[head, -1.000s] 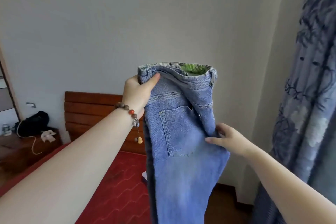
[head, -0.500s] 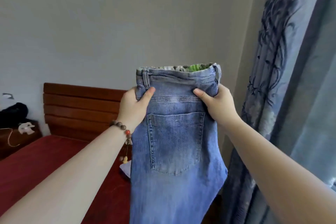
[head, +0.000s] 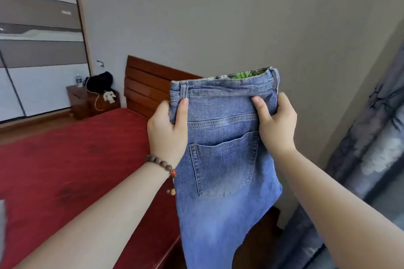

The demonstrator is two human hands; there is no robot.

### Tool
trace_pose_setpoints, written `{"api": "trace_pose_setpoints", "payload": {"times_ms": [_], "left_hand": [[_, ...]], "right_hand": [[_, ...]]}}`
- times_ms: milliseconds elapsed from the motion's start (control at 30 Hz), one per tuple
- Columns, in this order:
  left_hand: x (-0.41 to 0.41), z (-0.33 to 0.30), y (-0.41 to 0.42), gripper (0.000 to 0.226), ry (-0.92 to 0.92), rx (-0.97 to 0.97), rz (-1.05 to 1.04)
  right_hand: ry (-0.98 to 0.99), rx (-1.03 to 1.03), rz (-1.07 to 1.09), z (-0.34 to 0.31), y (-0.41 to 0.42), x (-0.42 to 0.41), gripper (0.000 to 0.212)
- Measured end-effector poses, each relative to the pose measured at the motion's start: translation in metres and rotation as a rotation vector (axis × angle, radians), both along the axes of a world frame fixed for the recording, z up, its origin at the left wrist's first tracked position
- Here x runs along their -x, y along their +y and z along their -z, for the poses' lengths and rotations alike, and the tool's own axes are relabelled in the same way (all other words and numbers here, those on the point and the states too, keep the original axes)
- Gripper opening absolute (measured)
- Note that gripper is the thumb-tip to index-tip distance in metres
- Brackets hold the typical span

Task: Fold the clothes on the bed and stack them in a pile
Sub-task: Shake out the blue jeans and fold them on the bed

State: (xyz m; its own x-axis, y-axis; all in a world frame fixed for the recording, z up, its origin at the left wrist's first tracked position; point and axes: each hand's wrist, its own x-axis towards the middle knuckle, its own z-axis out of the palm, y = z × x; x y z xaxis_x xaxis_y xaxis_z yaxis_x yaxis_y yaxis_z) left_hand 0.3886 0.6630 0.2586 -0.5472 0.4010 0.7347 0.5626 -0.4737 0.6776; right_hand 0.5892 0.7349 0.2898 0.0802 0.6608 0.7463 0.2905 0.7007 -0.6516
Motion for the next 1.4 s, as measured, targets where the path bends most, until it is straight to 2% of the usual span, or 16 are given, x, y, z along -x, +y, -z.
{"api": "trace_pose_setpoints", "payload": {"times_ms": [233, 433, 700, 933, 1133, 1267, 1333, 1400], "left_hand": [[0.058, 0.051, -0.012, 0.036, -0.049, 0.081, -0.276], [0.125, 0.133, 0.025, 0.025, -0.022, 0.243, -0.417], [0.252, 0.273, 0.121, 0.028, -0.093, 0.516, -0.521], [0.375, 0.346, 0.222, 0.035, -0.134, 0.757, -0.599], [0.439, 0.417, 0.282, 0.035, -0.127, 0.943, -0.648], [0.479, 0.464, 0.326, 0.035, -0.193, 0.965, -0.704], [0.501, 0.495, 0.346, 0.036, -0.242, 0.978, -0.708], [0.518, 0.535, 0.356, 0.045, -0.351, 1.092, -0.681]], "right_hand": [[-0.111, 0.101, -0.209, 0.041, 0.035, 0.086, 0.034], [-0.185, 0.204, -0.316, 0.124, 0.09, 0.165, 0.032], [-0.398, 0.338, -0.41, 0.265, 0.205, 0.299, 0.024], [-0.499, 0.439, -0.451, 0.347, 0.308, 0.434, 0.024], [-0.601, 0.471, -0.467, 0.422, 0.374, 0.507, 0.035], [-0.628, 0.451, -0.502, 0.473, 0.427, 0.556, 0.035], [-0.717, 0.479, -0.513, 0.509, 0.456, 0.583, 0.037], [-0.904, 0.579, -0.498, 0.551, 0.481, 0.604, 0.046]]}}
